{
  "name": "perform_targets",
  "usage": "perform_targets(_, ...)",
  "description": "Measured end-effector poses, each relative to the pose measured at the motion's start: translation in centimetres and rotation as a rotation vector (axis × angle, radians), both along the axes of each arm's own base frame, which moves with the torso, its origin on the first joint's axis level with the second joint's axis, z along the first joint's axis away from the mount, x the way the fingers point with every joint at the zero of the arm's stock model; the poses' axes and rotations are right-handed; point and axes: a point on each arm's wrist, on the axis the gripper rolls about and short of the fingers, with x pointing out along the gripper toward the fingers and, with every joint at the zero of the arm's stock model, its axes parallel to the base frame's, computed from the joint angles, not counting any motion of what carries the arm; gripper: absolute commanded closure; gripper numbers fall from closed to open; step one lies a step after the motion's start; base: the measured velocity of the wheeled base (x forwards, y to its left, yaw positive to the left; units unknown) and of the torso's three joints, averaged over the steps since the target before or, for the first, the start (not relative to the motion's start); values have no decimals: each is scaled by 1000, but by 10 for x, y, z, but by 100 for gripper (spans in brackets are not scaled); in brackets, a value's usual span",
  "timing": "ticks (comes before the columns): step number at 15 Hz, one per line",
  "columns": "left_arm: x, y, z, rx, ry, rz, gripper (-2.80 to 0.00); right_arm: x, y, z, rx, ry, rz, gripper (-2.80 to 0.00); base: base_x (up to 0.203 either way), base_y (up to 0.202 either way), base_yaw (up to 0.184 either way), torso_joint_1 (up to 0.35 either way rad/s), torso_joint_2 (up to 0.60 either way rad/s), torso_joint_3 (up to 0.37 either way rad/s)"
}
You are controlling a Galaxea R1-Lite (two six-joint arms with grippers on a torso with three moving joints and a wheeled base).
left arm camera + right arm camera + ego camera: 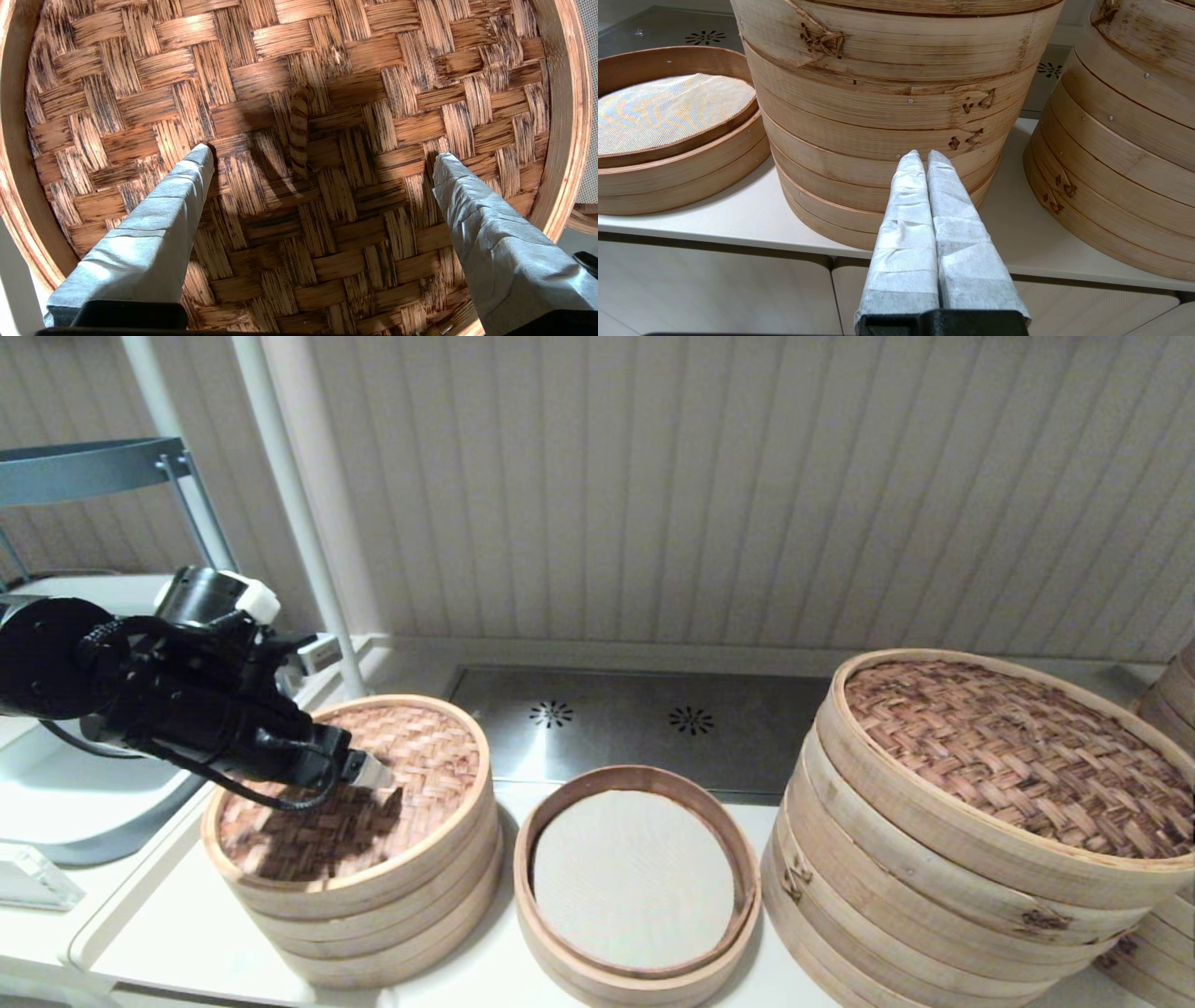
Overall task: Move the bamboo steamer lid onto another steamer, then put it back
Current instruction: Pick up the steamer
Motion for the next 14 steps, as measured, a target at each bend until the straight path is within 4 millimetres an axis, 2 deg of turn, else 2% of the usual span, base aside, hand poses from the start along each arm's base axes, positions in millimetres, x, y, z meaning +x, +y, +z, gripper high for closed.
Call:
perform_targets(9,8,-1,-3,13,-24,15,-280,0,0,0,0,0,0,0,0,0,0,0,0,0)
perform_targets(10,9,-1,-3,13,-23,15,-129,0,0,0,0,0,0,0,0,0,0,0,0,0)
perform_targets(11,9,-1,-4,13,-21,16,0,0,0,0,0,0,0,0,0,0,0,0,0,0)
perform_targets(14,9,-1,-4,4,-19,24,0,0,0,0,0,0,0,0,0,0,0,0,0,0)
